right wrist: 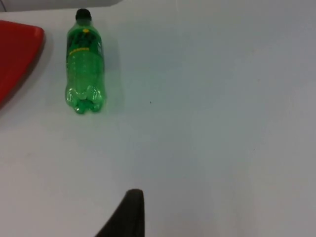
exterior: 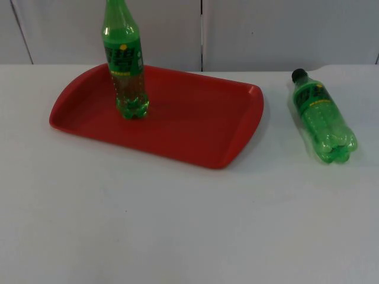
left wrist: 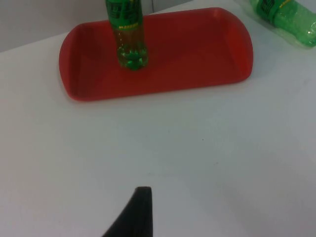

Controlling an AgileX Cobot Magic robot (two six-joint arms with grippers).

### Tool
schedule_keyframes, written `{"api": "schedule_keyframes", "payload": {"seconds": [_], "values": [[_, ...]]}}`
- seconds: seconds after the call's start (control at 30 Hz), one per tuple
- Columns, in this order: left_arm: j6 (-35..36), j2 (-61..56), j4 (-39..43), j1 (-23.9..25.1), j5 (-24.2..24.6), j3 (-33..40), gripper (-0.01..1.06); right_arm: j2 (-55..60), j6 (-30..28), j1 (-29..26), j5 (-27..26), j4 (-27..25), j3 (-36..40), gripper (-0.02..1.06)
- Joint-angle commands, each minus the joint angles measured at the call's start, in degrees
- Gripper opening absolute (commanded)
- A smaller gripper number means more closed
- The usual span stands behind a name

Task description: Place the bottle upright on the tray.

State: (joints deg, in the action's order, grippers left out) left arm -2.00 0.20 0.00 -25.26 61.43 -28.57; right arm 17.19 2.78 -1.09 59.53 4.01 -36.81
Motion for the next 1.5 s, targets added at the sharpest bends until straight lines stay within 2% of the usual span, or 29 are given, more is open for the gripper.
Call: {"api": "schedule_keyframes", "payload": {"seconds": [0.0, 0.33, 0.43, 0.67, 0.9, 0.97, 1.03, 1.07, 1.2, 1.27, 1.4, 1.47], "values": [[0.3, -0.2, 0.3, -0.4, 0.1, 0.2, 1.05, 5.0, -0.7, -0.3, -2.2, -0.2, -1.5, 1.04], [0.3, -0.2, 0.3, -0.4, 0.1, 0.2, 1.05, 25.9, -0.7, -0.3, -7.6, -0.4, -8.8, 1.04], [0.3, -0.2, 0.3, -0.4, 0.1, 0.2, 1.05, 36.1, -0.8, -0.3, -9.9, -0.4, -13.1, 1.04], [0.3, -0.2, 0.3, -0.4, 0.1, 0.2, 1.05, 51.5, -0.9, -0.3, -10.1, -0.5, -21.2, 1.04], [0.3, -0.2, 0.3, -0.4, 0.1, 0.2, 1.05, 67.4, -5.6, -0.3, -9.5, -5.5, -32.5, 1.04], [0.3, -0.2, 0.3, -0.4, 0.1, 0.2, 1.05, 72.5, -6.6, -0.2, -8.2, -7.4, -36.9, 1.04], [0.3, -0.2, 0.3, -0.4, 0.1, 0.2, 1.05, 77.3, -7.2, 0.3, -4.7, -8.3, -41.7, 1.04], [0.3, -0.2, 0.3, -0.4, 0.1, 0.2, 1.05, 77.3, -7.2, 0.3, -4.7, -8.3, -41.7, 1.04], [0.3, -0.2, 0.3, -0.4, 0.1, 0.2, 1.05, 88.7, -7.3, 4.6, 1.2, -7.1, -54.9, 1.04], [0.3, -0.2, 0.3, -0.4, 0.1, 0.2, 1.05, 90.0, -7.3, 5.2, 1.8, -7.1, -56.5, 1.04], [0.3, -0.2, 0.3, -0.4, 0.1, 0.2, 1.05, 101.6, -6.8, 8.8, 5.8, -7.1, -70.6, 1.04], [0.3, -0.2, 0.3, -0.4, 0.1, 0.2, 1.05, 103.8, -6.6, 9.3, 7.3, -7.1, -73.3, 1.04]]}}
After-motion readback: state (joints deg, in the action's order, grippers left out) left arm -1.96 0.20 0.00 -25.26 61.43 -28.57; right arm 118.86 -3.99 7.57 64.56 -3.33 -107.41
